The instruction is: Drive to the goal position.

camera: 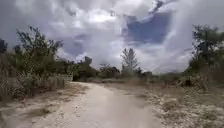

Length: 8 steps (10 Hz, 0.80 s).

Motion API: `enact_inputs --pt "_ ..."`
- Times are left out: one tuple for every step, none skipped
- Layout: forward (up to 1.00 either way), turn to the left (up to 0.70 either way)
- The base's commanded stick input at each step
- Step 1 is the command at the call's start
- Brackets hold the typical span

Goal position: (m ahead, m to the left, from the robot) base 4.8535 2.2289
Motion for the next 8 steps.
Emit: enact_inputs --pt "0.50 0.00" --pt "0.50 0.00" --pt "0.50 0.00" --pt "0.50 0.00" --pt "0.50 0.00" --pt "0.50 0.00" --pt "0.50 0.00" --pt "0.50 0.00"
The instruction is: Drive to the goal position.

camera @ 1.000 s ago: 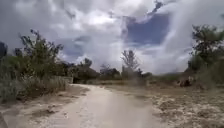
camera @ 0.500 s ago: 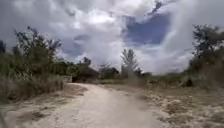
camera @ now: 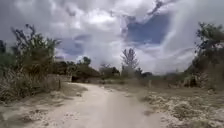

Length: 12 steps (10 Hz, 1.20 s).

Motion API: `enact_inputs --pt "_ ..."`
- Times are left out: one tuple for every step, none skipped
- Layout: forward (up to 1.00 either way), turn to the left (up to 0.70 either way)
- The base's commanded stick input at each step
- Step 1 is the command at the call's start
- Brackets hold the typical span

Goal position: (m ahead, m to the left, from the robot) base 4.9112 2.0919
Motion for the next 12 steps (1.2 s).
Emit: enact_inputs --pt "0.50 0.00" --pt "0.50 0.00" --pt "0.50 0.00" --pt "0.50 0.00" --pt "0.50 0.00" --pt "0.50 0.05" --pt "0.50 0.15" --pt "0.50 0.25" --pt "0.50 0.25" --pt "0.50 0.25" --pt "0.50 0.23" --pt "0.50 0.18"
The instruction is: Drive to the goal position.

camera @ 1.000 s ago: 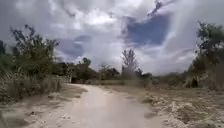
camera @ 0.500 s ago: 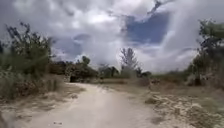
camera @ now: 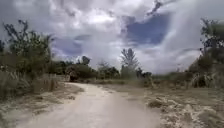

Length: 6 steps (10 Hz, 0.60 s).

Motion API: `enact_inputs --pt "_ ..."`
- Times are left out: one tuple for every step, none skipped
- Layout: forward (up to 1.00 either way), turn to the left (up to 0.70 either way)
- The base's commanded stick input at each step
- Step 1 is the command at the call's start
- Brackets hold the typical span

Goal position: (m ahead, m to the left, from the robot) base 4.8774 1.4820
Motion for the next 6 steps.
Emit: enact_inputs --pt "0.50 0.14" --pt "0.50 0.09" --pt "0.50 0.01" --pt "0.50 0.00" --pt "0.50 0.00" --pt "0.50 0.00"
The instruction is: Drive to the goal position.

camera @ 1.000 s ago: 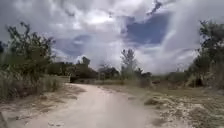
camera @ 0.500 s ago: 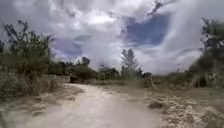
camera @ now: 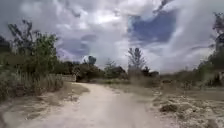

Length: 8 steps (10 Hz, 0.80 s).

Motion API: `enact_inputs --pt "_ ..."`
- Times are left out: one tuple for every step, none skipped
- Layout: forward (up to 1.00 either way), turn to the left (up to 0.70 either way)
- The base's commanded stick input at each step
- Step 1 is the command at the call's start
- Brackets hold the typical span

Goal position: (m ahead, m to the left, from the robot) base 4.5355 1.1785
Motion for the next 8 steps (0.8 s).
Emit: enact_inputs --pt "0.50 0.00" --pt "0.50 0.00" --pt "0.50 0.00" --pt "0.50 0.00" --pt "0.50 0.00" --pt "0.50 0.00" --pt "0.50 0.00" --pt "0.50 0.00"
